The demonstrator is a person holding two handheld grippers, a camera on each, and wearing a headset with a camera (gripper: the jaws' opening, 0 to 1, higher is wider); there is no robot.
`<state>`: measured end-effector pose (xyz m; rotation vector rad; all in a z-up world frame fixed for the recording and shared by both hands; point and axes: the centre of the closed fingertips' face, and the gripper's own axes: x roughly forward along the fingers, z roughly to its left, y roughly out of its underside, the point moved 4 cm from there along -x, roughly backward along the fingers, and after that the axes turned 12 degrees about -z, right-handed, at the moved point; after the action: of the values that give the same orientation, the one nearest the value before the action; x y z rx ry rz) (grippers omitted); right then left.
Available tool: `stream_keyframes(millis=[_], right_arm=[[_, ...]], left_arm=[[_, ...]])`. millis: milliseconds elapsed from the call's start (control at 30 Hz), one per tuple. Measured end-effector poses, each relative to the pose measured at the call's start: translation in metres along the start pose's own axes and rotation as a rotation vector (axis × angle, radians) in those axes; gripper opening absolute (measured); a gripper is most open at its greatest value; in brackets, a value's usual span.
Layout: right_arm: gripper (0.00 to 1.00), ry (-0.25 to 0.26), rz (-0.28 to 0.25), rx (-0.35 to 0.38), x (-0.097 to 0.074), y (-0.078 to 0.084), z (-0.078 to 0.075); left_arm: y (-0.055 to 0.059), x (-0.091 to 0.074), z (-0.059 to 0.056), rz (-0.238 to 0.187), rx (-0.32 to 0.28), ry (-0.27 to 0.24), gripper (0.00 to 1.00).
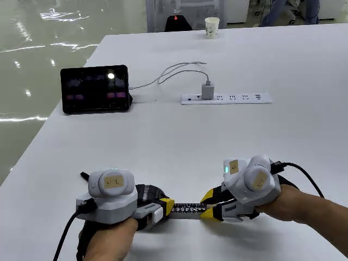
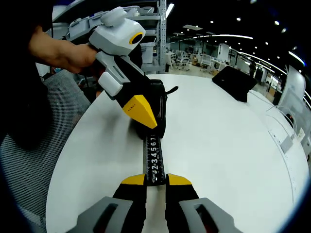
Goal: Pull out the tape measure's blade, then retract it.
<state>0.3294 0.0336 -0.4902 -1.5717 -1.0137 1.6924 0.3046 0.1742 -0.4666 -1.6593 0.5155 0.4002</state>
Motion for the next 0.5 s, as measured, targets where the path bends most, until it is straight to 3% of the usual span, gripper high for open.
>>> stream_keyframes(millis=[500], right_arm=[[0.11, -0.009, -0.014, 0.001, 0.014, -0.008, 0.0]], left_arm=[[0.0, 0.0, 0.0, 0.001, -0.003, 0.002, 0.59]])
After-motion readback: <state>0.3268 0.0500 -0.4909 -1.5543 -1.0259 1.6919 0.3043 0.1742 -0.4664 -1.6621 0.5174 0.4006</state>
